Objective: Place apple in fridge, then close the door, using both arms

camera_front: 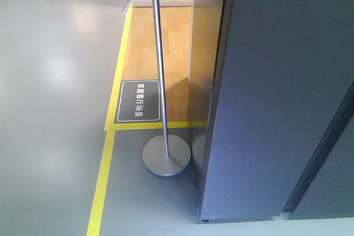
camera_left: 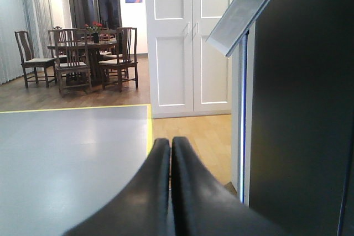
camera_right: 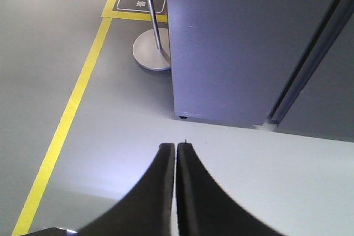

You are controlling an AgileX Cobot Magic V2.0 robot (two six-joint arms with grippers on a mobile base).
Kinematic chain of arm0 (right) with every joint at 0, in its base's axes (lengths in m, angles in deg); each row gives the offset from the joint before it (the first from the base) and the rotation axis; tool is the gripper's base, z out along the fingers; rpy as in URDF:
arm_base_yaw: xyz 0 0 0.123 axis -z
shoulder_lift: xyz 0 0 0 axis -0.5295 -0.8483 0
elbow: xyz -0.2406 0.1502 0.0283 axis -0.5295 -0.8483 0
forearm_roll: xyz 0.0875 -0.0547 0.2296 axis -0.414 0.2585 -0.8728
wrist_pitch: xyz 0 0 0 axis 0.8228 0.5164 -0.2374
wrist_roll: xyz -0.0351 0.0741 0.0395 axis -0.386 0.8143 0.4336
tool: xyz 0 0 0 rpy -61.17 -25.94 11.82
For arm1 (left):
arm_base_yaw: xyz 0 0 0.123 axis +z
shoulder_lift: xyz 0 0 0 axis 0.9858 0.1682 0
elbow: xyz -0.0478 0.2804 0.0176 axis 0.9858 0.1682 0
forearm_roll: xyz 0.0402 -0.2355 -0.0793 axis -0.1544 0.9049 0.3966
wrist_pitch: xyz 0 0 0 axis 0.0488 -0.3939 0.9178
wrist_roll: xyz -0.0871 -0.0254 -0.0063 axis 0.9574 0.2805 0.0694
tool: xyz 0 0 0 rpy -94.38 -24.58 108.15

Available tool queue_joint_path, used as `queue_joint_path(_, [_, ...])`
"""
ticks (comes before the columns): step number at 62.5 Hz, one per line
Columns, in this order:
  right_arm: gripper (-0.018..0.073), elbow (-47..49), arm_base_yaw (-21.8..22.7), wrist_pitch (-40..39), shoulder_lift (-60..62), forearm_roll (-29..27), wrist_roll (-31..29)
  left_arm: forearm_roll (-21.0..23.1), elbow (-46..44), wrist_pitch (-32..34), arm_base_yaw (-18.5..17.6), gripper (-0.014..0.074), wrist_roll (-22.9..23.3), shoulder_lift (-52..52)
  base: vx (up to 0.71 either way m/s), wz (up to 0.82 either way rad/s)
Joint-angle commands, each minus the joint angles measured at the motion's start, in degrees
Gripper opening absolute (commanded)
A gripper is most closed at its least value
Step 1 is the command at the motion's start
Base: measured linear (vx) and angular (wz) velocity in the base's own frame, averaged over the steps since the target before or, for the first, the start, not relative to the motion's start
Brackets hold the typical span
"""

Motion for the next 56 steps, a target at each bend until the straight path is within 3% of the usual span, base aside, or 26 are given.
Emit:
queue_joint_path(1, [-0.0003, 1.2, 0.1, -3.1, -1.0, 0.0, -0.3, 0.1, 1.7, 3.6, 0.0, -0.0006, 0.0, -0.8, 0.0, 0.0])
queue_joint_path(56, [-0.0003, 1.2, 0.1, -3.1, -1.0, 0.0, -0.3, 0.1, 1.2, 3.9, 0.0, -0.0006, 0.0, -0.8, 0.0, 0.0])
